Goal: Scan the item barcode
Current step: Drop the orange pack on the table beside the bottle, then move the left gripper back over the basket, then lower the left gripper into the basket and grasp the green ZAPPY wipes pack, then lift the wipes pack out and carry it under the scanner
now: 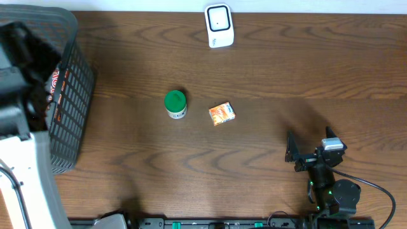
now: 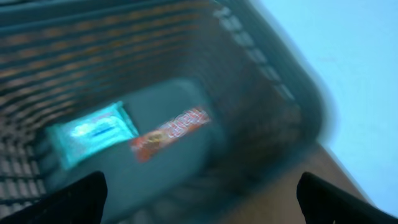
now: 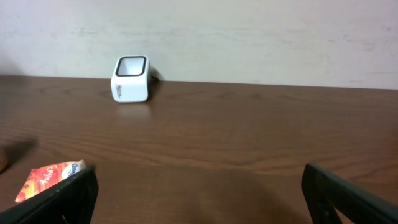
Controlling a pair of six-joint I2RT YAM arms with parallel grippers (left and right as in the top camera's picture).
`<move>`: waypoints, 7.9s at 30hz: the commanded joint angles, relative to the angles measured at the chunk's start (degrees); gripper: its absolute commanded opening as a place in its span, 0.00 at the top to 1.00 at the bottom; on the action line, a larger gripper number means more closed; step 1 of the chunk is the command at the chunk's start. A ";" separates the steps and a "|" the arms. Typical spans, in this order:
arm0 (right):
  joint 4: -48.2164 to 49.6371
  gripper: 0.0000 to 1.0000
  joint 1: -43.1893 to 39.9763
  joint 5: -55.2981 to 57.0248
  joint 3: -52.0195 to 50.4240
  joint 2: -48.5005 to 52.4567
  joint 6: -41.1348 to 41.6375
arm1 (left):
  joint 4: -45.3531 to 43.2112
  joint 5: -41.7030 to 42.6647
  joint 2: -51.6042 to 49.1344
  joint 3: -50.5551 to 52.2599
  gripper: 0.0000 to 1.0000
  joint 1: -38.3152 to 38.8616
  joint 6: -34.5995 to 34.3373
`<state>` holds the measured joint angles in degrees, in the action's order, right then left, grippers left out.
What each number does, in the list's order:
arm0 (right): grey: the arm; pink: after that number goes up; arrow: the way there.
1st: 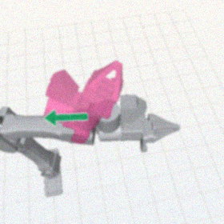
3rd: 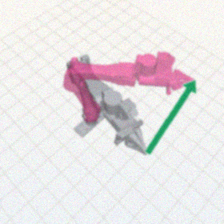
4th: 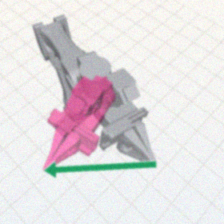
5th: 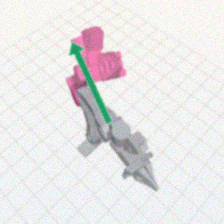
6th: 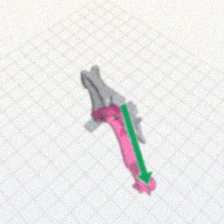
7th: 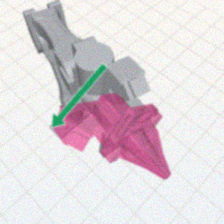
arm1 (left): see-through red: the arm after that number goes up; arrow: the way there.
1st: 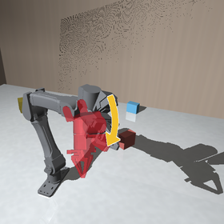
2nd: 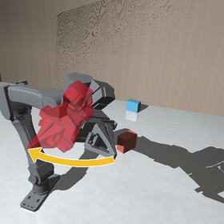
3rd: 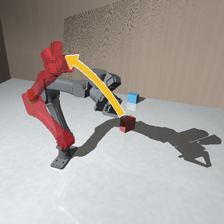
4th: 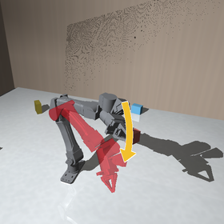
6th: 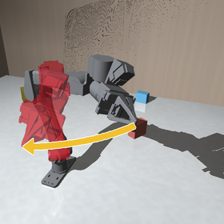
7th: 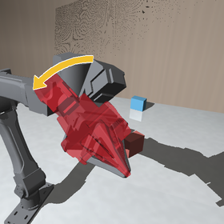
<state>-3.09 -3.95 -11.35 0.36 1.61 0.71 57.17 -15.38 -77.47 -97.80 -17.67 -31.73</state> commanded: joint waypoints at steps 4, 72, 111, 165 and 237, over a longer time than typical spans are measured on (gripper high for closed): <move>-0.17 0.01 0.28 -0.31 -0.04 -0.09 0.55 | 2.16 -0.35 -6.47 0.07 0.02 -8.81 -1.14; -0.17 0.01 0.28 -0.31 -0.04 -0.09 0.55 | -4.92 -10.60 -43.56 0.00 0.02 -21.05 -23.23; -0.17 0.01 0.28 -0.31 -0.04 -0.09 0.55 | -2.69 -8.57 -52.11 0.04 0.92 -18.95 -21.42; -0.17 0.01 0.28 -0.31 -0.04 -0.09 0.55 | 5.14 -3.37 -50.36 -0.83 0.02 -18.88 -22.60; -0.17 0.01 0.28 -0.31 -0.04 -0.09 0.55 | 30.80 31.15 -27.36 -42.86 0.93 -14.86 -7.32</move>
<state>-3.09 -3.95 -11.33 0.36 1.61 0.71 90.06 0.40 -108.01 -139.92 -36.01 -42.30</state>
